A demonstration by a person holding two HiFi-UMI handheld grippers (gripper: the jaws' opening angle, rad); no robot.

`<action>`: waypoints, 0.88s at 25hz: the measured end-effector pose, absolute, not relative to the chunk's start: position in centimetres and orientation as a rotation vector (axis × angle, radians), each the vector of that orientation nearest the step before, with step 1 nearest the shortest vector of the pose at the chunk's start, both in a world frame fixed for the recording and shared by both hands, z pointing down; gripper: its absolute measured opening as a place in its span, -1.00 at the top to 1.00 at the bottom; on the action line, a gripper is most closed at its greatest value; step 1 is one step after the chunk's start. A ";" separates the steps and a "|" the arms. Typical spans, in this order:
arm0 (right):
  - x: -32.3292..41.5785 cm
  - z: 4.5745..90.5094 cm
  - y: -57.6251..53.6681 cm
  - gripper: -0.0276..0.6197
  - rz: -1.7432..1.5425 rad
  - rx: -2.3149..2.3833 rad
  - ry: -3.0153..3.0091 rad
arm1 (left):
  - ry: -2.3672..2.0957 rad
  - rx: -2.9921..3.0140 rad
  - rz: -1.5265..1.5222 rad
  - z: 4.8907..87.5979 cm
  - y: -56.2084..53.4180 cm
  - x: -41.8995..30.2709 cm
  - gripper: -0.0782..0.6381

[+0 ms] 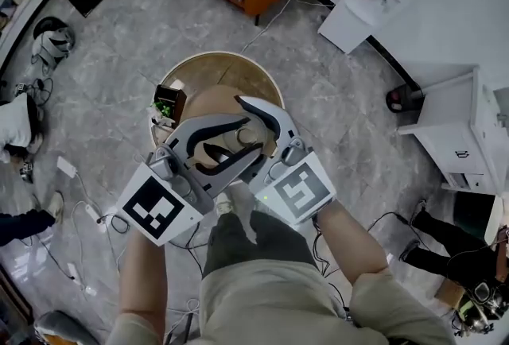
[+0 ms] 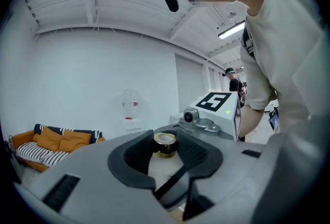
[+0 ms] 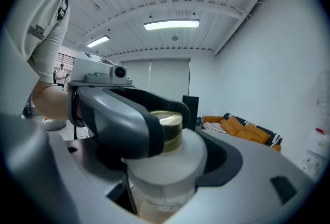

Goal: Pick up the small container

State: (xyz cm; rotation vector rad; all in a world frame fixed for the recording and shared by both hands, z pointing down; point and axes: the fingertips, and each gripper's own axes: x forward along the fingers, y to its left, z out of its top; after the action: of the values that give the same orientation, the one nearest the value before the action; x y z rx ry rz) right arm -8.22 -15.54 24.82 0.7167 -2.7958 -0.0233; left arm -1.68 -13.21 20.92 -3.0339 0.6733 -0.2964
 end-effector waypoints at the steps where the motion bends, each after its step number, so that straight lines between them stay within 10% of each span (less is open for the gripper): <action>1: -8.1 23.4 -14.7 -0.11 -0.032 0.721 -2.795 | 0.676 -3.027 -0.291 19.4 -12.3 -1.5 0.40; 22: -8.7 12.4 -5.3 -0.12 0.013 0.563 -2.824 | 0.826 -3.045 -0.309 8.6 -3.7 -2.2 0.40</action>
State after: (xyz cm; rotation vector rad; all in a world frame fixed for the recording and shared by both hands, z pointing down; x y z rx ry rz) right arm -8.73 -5.30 12.41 0.5634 -2.8242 0.0128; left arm -2.17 -3.66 8.58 -3.0453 0.8264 -0.3093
